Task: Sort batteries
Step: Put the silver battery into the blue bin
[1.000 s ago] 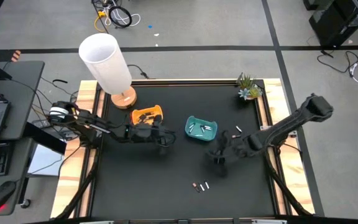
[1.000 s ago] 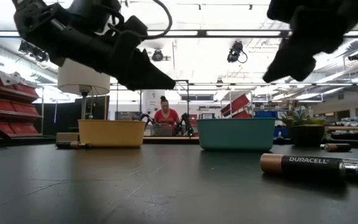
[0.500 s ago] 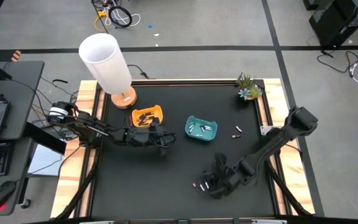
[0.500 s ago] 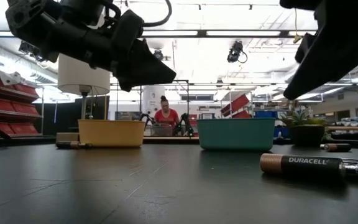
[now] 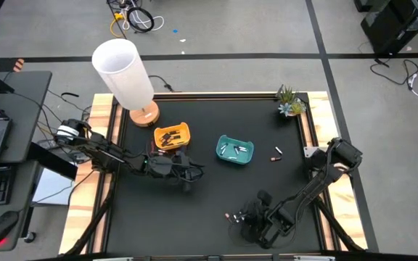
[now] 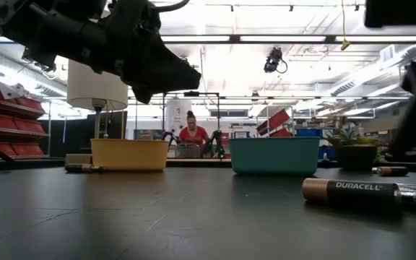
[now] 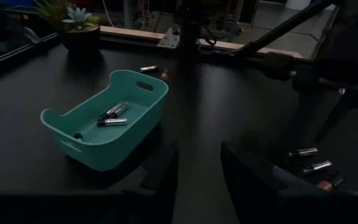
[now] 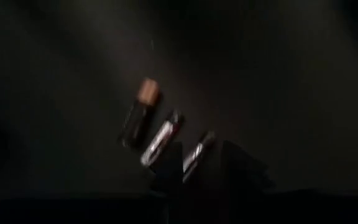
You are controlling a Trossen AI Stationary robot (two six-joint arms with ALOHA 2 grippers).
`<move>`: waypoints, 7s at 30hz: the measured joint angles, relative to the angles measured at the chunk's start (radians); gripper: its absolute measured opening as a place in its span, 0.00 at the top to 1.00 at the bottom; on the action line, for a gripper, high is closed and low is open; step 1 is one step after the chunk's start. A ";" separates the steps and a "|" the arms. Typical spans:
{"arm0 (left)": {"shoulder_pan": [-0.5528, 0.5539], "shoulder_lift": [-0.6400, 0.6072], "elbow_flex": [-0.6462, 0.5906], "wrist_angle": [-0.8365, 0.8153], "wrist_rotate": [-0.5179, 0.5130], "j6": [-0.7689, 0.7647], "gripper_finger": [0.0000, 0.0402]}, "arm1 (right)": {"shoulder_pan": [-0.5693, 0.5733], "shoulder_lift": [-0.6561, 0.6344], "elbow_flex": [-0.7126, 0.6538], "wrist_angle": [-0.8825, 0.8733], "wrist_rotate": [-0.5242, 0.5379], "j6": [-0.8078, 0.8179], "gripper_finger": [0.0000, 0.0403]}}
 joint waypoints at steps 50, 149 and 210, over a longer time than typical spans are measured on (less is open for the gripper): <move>-0.001 0.001 0.001 -0.105 0.000 -0.022 0.66 | -0.050 0.047 0.045 -0.031 -0.050 -0.020 0.61; 0.010 0.001 0.001 -0.135 -0.132 0.031 0.66 | -0.085 -0.048 0.042 -0.293 0.242 -0.089 0.97; 0.233 -0.342 0.218 -1.137 -0.005 -0.004 0.74 | -1.019 -0.453 -0.520 0.547 -0.642 -1.381 0.94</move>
